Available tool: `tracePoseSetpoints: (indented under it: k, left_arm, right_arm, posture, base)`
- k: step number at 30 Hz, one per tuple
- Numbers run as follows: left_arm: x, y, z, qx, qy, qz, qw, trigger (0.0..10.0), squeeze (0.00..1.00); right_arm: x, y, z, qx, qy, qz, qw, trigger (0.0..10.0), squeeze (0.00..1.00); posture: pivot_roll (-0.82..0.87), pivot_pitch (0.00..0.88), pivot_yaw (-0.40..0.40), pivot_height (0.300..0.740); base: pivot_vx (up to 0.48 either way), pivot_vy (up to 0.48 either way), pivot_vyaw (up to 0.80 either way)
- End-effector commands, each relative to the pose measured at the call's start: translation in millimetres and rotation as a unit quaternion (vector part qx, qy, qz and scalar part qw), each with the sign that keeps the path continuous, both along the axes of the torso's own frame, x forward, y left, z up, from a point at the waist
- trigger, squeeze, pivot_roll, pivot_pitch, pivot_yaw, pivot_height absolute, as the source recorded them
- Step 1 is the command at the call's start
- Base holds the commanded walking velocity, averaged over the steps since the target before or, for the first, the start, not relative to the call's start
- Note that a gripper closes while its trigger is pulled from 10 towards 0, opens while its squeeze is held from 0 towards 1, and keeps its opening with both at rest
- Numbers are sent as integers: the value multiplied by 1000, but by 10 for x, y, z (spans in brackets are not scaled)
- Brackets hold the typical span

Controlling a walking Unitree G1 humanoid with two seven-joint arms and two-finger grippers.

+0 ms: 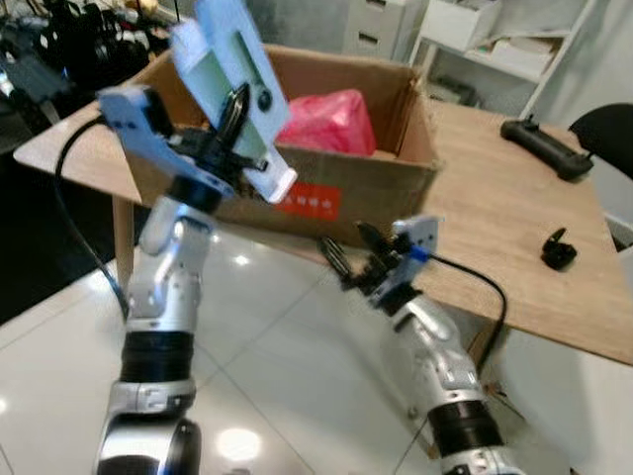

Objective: Picking trash to rubbish bin

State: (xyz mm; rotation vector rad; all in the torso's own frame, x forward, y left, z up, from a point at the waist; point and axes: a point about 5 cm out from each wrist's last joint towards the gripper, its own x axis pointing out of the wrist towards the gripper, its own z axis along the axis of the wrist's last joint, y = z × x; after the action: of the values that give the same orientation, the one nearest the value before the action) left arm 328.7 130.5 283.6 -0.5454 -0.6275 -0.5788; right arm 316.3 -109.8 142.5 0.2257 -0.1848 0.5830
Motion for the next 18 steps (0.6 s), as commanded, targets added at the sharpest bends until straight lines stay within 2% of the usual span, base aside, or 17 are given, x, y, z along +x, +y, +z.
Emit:
tracePoseSetpoints:
  k: [1, 3, 4, 10, 13, 15, 17, 18]
  left_arm:
    - [-36, -77, 128, -33, -15, -26, 999, 10000, 0]
    - [-36, -77, 128, -33, -15, -26, 999, 10000, 0]
    - [3, -88, 136, -63, 0, -24, 998, 10000, 0]
    - [69, -91, 128, -110, 31, -29, 993, 10000, 0]
    - [158, -83, 89, -136, 74, -18, 988, 10000, 0]
    - [237, -95, 16, -148, 116, -7, 982, 10000, 0]
    - [267, -106, -20, -150, 135, -4, 979, 10000, 0]
    - [300, -133, -77, -129, 156, 9, 979, 10000, 722]
  right_arm:
    - [-14, -61, -34, -1, 7, -11, 1000, 10000, 0]
    - [-14, -61, -34, -1, 7, -11, 1000, 10000, 0]
    - [-17, -59, -26, -1, 5, -9, 1000, 10000, 0]
    - [-41, -37, -24, 0, 3, 3, 1000, 10000, 0]
    - [-69, -9, -31, -1, 3, 14, 1000, 10000, 0]
    - [-79, 7, -34, -2, 3, 19, 1000, 10000, 0]
    - [-82, 12, -34, -3, 2, 21, 1000, 10000, 0]
    - [-84, 17, -36, -3, 2, 21, 1000, 10000, 0]
  posture:
    - [4, 76, -9, 740]
    - [4, 76, -9, 740]
    - [4, 76, -9, 740]
    - [-4, 80, -6, 740]
    - [-4, 80, -6, 740]
    - [-8, 80, -4, 740]
    - [-8, 80, -4, 740]
    - [-11, 77, 1, 740]
  base:
    - [322, 0, 0]
    - [322, 0, 0]
    - [322, 0, 0]
    - [320, 0, 0]
    - [272, 0, 0]
    - [0, 0, 0]
    - [0, 0, 0]
    - [0, 0, 0]
